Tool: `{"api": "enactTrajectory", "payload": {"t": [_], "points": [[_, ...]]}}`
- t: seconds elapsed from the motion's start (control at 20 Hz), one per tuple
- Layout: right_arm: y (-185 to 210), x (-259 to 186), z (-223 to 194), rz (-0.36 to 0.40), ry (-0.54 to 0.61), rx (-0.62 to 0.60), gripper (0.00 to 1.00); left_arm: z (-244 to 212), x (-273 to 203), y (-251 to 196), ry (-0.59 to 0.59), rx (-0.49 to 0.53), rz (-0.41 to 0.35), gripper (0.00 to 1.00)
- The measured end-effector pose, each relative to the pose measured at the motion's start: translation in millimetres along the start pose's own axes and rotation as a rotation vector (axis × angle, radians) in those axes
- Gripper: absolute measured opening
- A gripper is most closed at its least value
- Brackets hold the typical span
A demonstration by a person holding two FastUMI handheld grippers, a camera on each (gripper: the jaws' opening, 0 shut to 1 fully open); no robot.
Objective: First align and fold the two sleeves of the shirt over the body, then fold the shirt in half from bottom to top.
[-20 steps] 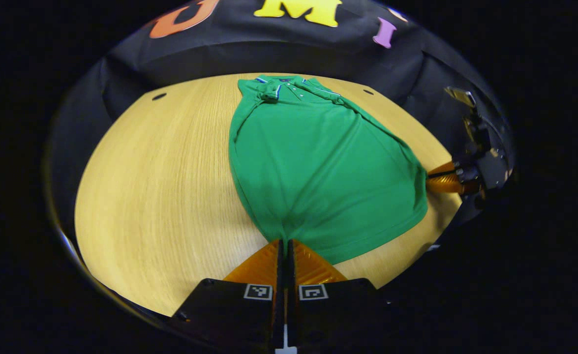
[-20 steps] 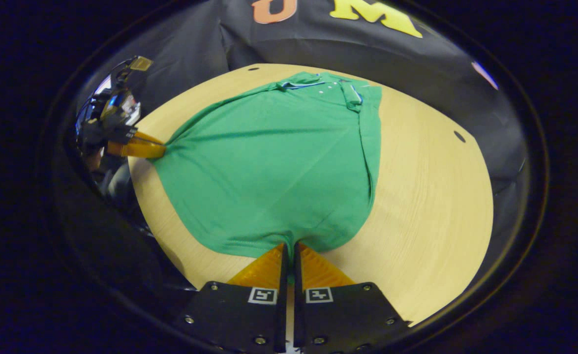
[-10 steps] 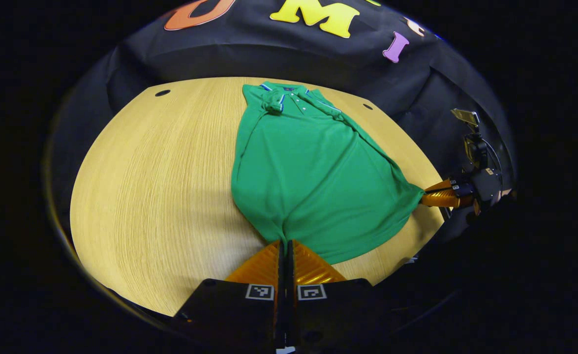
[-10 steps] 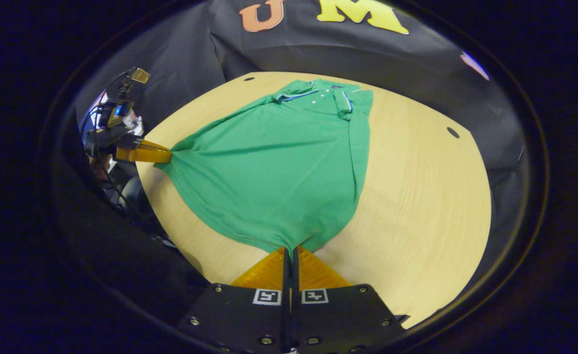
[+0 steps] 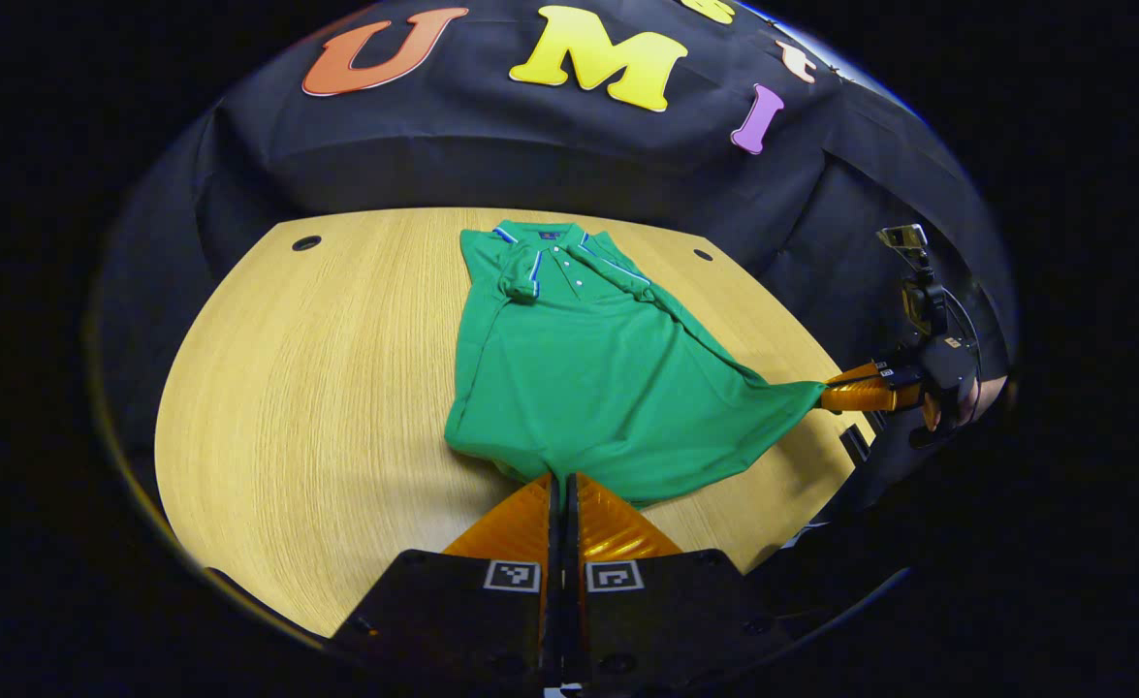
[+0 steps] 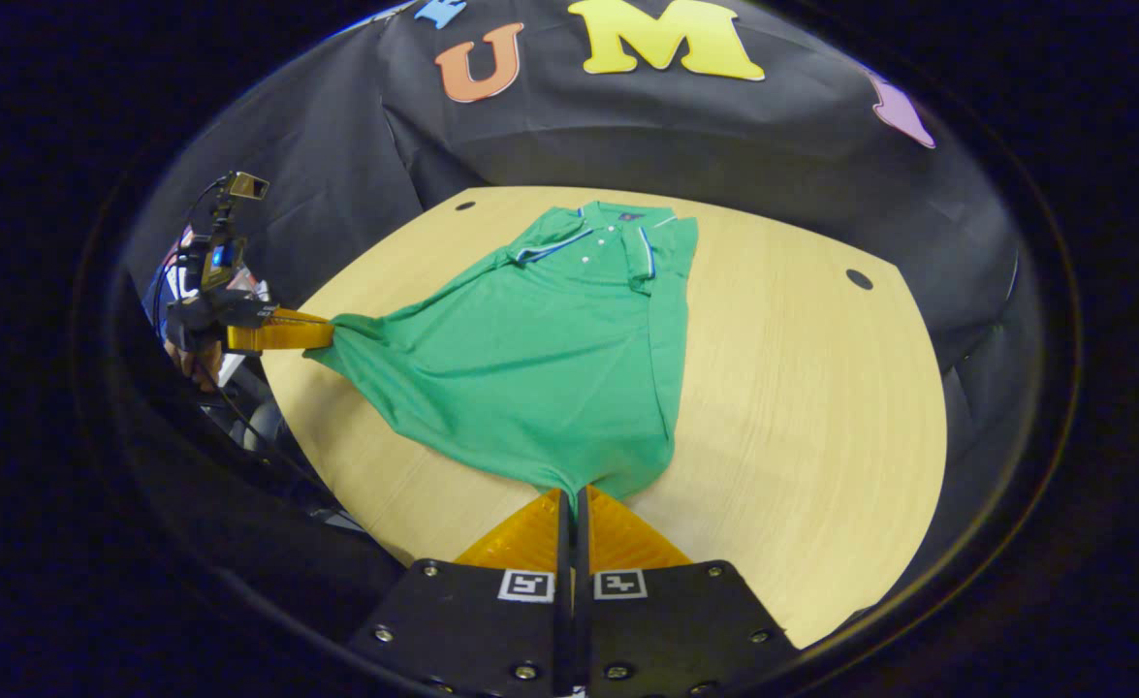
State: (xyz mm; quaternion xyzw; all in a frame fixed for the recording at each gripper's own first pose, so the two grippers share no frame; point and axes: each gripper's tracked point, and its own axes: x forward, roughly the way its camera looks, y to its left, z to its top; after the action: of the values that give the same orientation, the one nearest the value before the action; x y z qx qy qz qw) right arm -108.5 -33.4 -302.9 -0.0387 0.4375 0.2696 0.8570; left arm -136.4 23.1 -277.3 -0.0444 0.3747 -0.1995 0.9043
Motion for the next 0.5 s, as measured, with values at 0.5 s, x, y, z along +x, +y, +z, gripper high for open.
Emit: {"api": "enactTrajectory", "payload": {"t": [0.5], "points": [[-11,-19,83,-0.015,-0.146,0.041,0.00,74,0,0,-0.099,0.027,-0.003,0.04]]}}
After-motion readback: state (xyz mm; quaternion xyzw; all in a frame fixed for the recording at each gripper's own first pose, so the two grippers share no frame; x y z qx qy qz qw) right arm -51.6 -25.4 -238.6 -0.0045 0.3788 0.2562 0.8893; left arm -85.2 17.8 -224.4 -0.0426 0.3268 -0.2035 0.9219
